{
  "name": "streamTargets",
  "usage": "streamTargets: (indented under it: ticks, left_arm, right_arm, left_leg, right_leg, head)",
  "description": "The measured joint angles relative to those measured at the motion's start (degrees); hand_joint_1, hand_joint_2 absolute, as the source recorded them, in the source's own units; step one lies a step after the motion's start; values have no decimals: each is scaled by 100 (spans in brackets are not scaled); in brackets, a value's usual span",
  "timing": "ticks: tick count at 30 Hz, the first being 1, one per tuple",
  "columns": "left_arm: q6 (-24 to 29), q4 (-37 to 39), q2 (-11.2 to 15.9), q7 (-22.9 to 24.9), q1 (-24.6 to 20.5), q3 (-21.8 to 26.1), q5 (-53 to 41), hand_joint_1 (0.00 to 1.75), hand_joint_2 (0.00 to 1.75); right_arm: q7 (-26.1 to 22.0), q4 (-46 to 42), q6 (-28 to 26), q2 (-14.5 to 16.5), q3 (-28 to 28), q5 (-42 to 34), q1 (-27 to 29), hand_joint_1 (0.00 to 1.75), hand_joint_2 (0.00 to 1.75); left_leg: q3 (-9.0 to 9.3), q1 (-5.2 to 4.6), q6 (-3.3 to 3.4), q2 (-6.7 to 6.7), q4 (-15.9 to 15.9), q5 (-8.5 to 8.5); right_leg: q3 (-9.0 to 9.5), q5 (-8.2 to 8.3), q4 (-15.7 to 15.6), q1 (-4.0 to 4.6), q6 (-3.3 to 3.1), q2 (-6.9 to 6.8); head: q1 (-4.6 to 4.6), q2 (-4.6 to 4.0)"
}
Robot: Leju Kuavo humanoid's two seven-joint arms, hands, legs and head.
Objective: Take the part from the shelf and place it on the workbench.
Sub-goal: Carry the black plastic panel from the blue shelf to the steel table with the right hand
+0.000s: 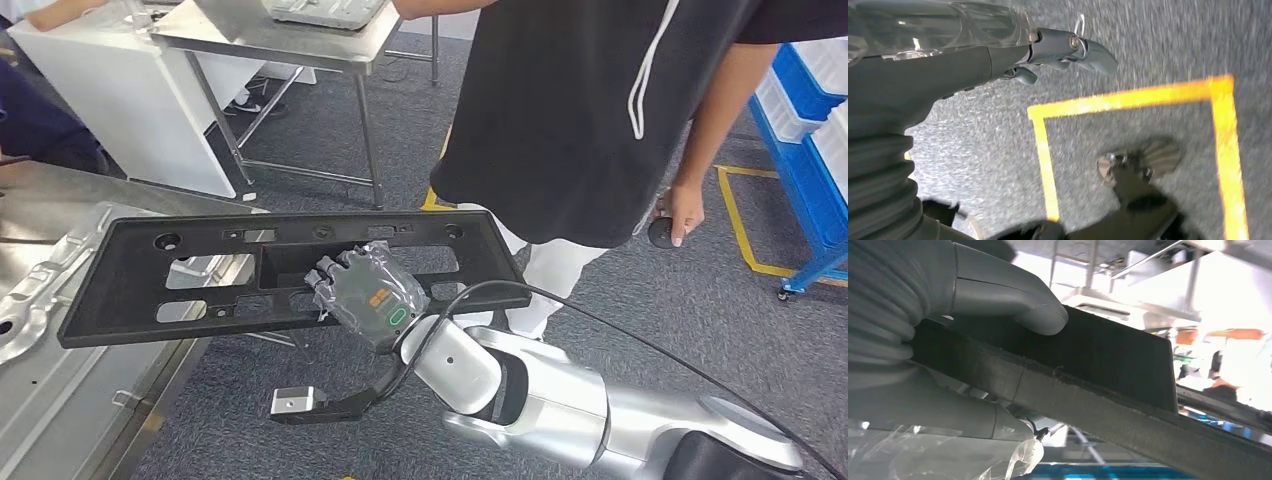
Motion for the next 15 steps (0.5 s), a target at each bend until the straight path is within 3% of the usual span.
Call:
streamTargets:
  ticks: [1, 2, 3, 4, 6, 8, 10, 11, 12, 14, 15]
  left_arm:
    - [0, 0, 0, 1, -10, 0, -11, 0, 175]
    - [0, 0, -1, 1, -11, 0, -20, 0, 175]
    - [0, 0, -1, 1, -5, 0, -26, 0, 175]
    - [0, 0, -1, 2, 1, 0, -28, 0, 175]
    - [0, 0, -1, 4, 0, 0, -33, 0, 175]
    - [0, 0, -1, 5, -5, 0, -37, 0, 175]
    - [0, 0, 6, 7, 22, 0, -38, 0, 175]
    - [0, 0, 9, 9, 45, -1, -39, 0, 175]
    - [0, 0, 11, 10, 58, -1, -41, 0, 175]
    - [0, 0, 8, 11, 46, -1, -45, 0, 175]
    - [-1, 0, 8, 11, 28, -1, -45, 0, 175]
  right_arm:
    - [-2, 0, -5, -6, 0, -10, 30, 175, 175]
    - [-4, 0, -10, -11, 0, -15, 56, 175, 175]
    - [-7, 0, -14, -15, 0, -19, 72, 175, 175]
    - [-10, 0, -20, -16, 0, -21, 79, 175, 175]
    - [-14, -1, -39, -17, -1, -24, 78, 175, 175]
    - [-16, -2, -57, -18, -2, -25, 79, 175, 175]
    - [-16, -3, -65, -9, -3, -25, 73, 175, 175]
    - [-16, -3, -67, 1, -4, -25, 66, 175, 175]
    - [-16, -4, -73, 13, -6, -24, 57, 175, 175]
    - [-16, -4, -84, 27, -11, -26, 52, 175, 175]
    - [-16, -3, -89, 28, -12, -30, 56, 175, 175]
  left_leg:
    - [6, -4, 8, -84, 1, -4]
    - [12, -6, 14, -172, 3, -9]
    - [22, -4, 13, -263, 6, -13]
    - [33, 1, 8, -348, 10, -18]
    - [34, 6, -27, -516, 36, -42]
    - [3, 15, -90, -657, 57, -58]
    - [-27, 48, -165, -769, 52, -59]
    - [-51, 49, -198, -713, 85, -82]
    - [-116, 47, -229, -575, 217, -153]
    - [-416, 36, -279, -181, 832, -428]
    - [-629, 46, -303, -54, 1244, -581]
  right_leg:
    - [-191, -80, 316, 4, -4, 46]
    - [-298, -56, 444, 6, -6, 71]
    - [-290, 85, 329, 3, -8, 90]
    - [-185, 295, 28, -7, -10, 131]
    - [135, 696, -766, -48, -10, 393]
    - [301, 823, -1162, -63, -20, 571]
    - [329, 821, -1204, -46, -78, 464]
    - [352, 826, -1225, -41, -114, 399]
    - [378, 830, -1247, -44, -152, 327]
    - [433, 814, -1272, -34, -203, 182]
    - [451, 796, -1272, -25, -220, 100]
  head:
    - [3, -1]
    - [3, -1]
    - [3, -1]
    - [3, -1]
    - [2, 0]
    - [-3, 0]
    - [-6, 0]
    - [-9, 0]
    - [-19, 0]
    - [-38, -1]
    - [-46, -1]
